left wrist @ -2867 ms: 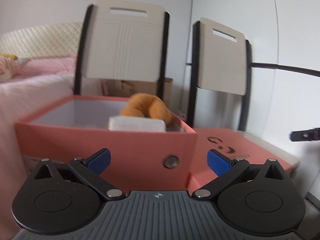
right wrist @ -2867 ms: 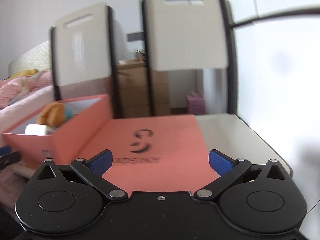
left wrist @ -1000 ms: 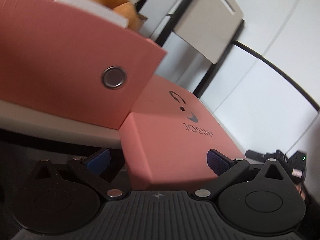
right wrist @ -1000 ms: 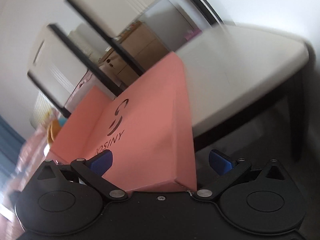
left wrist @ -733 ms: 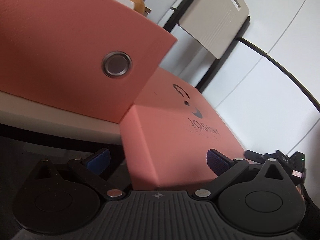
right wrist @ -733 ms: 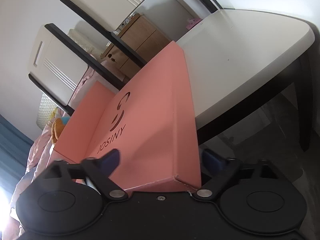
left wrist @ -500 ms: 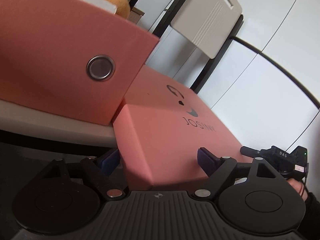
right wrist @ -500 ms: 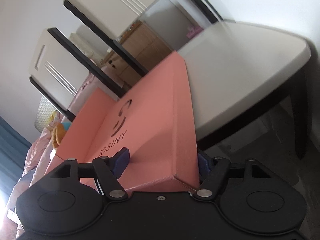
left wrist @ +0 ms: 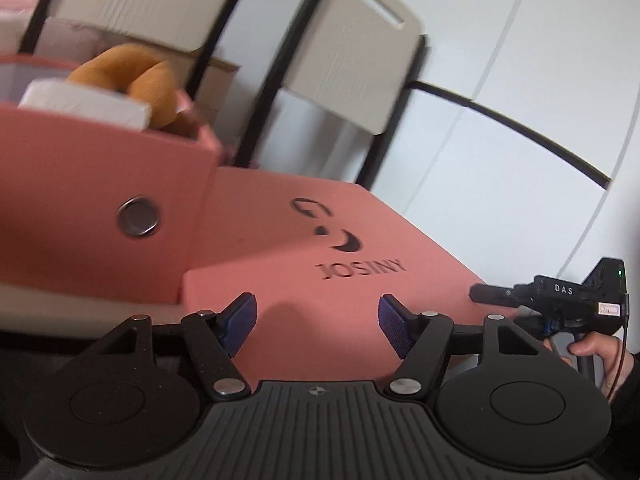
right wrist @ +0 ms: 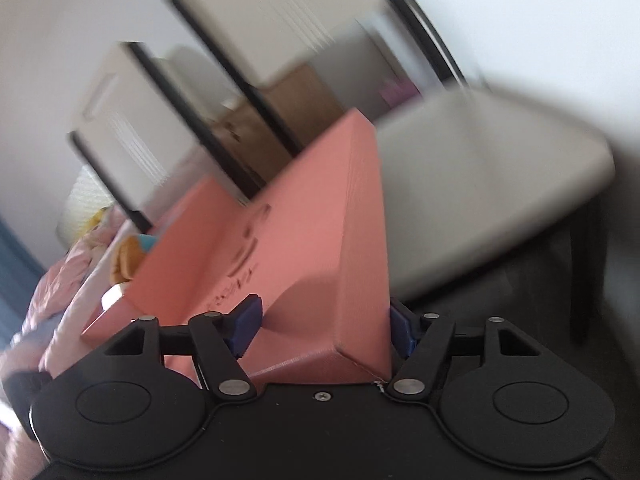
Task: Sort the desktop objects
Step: 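Close both grippers on opposite edges of the pink lid, then lift the lid with both grippers and flip it over the open box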
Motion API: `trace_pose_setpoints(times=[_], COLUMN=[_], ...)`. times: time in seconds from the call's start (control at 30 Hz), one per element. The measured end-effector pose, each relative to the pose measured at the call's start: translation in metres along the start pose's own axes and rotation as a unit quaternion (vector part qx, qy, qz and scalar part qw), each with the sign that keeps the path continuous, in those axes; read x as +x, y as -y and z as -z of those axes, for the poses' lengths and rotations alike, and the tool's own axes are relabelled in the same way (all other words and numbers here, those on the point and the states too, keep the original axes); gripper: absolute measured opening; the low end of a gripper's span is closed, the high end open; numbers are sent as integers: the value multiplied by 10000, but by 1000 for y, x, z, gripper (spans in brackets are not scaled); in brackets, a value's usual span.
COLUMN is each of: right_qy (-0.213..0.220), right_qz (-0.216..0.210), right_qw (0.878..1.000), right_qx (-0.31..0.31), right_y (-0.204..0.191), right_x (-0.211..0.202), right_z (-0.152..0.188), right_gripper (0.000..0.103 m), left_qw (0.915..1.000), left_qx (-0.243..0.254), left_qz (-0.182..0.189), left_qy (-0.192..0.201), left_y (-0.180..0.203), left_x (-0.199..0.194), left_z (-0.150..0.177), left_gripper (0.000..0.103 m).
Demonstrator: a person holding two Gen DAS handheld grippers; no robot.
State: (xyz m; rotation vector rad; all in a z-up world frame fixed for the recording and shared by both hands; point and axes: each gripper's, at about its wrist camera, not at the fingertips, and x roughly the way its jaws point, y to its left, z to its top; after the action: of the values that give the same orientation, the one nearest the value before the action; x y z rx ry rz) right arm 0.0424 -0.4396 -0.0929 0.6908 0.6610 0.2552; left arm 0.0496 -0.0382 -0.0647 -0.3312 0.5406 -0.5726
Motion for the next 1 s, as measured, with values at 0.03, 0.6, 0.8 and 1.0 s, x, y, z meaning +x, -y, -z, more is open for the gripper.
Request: trace_pose_setpoints(times=[0.03, 0.6, 0.8, 1.0], right_qy=[-85, -339, 67, 509], right_qz=[-5, -49, -226, -588], right_qw=[9998, 9985, 9995, 9969], right_qx=[153, 437, 229, 116], right_y=[6, 32, 24, 12], right_x=[5, 12, -8, -30], right_z=[0, 7, 2, -3], right_gripper=[65, 66, 67, 68], left_qw=[9999, 9764, 9855, 9857], left_qx=[-79, -1908, -1454, -1423], left_qz=[-94, 574, 645, 874], left_qy=[12, -832, -586, -244], left_y=[-5, -65, -46, -36], left_x=[-3, 24, 15, 1], left_z=[1, 27, 15, -5], left_gripper=[75, 83, 78, 78])
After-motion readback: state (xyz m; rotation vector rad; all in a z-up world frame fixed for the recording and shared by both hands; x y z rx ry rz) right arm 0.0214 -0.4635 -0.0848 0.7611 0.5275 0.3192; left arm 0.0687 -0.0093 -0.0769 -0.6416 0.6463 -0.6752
